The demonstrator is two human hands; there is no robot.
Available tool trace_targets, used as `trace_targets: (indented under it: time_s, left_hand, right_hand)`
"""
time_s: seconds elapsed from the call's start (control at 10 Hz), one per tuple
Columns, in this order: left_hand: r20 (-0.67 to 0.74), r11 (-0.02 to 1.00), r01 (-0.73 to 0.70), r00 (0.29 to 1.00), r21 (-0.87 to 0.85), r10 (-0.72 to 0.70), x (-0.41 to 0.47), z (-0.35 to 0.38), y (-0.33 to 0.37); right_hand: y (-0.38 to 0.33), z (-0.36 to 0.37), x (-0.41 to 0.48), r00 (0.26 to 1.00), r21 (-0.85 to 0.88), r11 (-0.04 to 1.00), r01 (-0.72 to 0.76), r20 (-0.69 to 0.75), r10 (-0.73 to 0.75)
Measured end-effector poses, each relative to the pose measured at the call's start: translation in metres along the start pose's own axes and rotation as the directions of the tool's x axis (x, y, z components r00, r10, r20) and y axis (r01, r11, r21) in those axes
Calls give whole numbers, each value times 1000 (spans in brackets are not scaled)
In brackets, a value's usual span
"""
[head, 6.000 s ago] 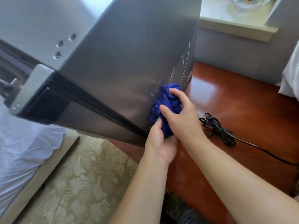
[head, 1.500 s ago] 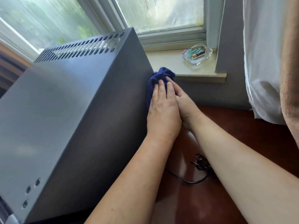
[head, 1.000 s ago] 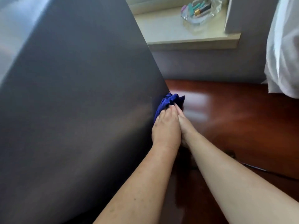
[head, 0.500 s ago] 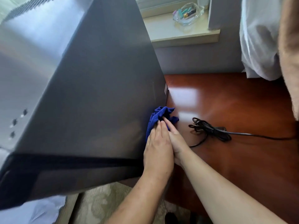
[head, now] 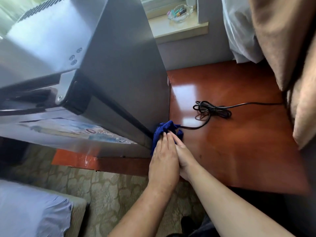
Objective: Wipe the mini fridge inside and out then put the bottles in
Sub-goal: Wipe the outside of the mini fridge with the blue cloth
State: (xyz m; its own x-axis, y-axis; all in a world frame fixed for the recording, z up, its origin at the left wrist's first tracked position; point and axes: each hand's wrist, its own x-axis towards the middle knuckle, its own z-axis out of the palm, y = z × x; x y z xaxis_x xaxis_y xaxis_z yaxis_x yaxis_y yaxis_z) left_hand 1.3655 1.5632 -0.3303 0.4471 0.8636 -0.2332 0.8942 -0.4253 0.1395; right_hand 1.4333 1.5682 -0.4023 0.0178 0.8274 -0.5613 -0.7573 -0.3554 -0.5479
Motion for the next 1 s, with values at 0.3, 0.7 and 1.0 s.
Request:
trace_targets:
  time_s: [0.3,0.7,1.0]
  left_hand:
    - [-46,999,-12,999,45,14,59,-4,3]
    - [-27,991,130,991,-24,-131,171,-16,14]
    - [-47,975,193,979,-111,-199,199,-33,22]
  right_hand:
    - [-39,-6,56,1000,-28,1000,9,14,-8]
    - [-103,-7,175,999,27,999,-47,-4,47]
    - [-125,-3,193,1000,53,998,-29,-10,30]
